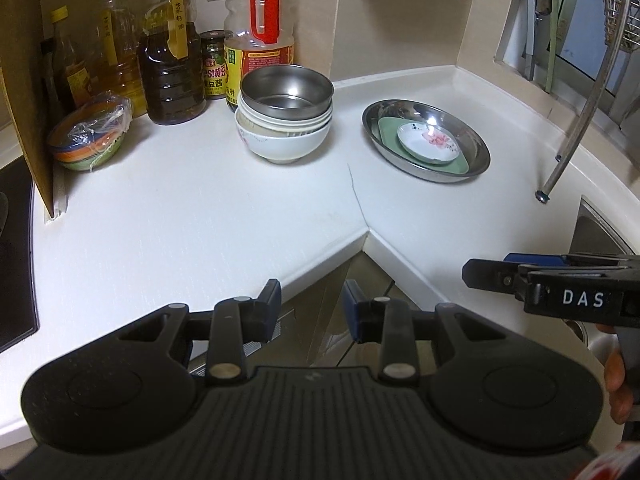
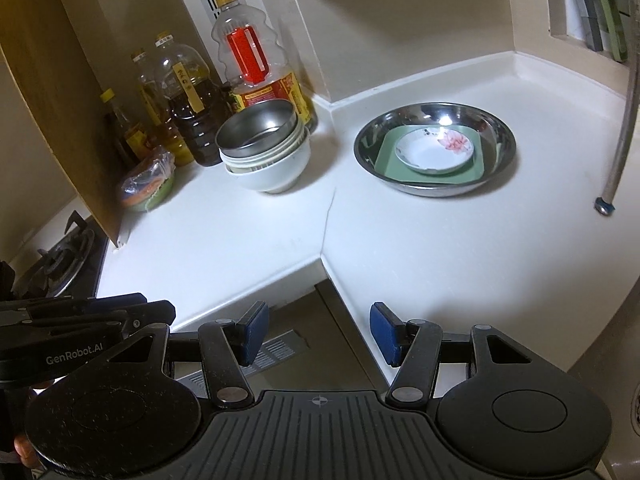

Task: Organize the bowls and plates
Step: 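Withdraw the left gripper upward away from the pot and bowl stack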

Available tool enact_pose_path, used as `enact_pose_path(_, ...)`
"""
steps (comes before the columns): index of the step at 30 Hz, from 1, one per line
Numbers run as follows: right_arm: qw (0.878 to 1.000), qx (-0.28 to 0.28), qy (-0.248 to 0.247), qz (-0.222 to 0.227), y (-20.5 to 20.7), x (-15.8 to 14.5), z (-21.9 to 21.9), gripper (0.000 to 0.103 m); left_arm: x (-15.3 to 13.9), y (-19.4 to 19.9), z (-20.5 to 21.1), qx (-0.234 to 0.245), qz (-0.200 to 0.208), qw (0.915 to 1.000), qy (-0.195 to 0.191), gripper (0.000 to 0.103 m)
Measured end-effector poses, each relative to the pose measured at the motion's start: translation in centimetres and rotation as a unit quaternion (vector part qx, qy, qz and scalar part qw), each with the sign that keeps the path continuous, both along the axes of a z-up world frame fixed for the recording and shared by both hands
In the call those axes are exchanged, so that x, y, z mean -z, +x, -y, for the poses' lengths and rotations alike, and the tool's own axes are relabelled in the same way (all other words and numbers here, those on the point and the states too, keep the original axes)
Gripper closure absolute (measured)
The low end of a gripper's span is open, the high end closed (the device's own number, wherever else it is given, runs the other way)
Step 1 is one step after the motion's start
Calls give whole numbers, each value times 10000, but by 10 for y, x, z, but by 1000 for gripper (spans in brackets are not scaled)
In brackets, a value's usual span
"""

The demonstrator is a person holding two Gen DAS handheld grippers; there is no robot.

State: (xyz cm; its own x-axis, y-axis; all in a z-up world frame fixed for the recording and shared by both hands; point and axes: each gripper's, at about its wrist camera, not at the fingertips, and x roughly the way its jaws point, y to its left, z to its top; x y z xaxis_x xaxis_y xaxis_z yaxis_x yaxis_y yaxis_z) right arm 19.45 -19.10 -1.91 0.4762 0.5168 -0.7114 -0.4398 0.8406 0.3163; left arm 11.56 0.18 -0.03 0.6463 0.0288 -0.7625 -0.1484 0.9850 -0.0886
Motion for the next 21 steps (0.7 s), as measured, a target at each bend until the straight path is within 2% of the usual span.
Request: enact_pose_path(21, 9999, 96, 0, -33, -8, 1, 23, 47, -1, -9, 22, 105, 16, 9999, 56, 72)
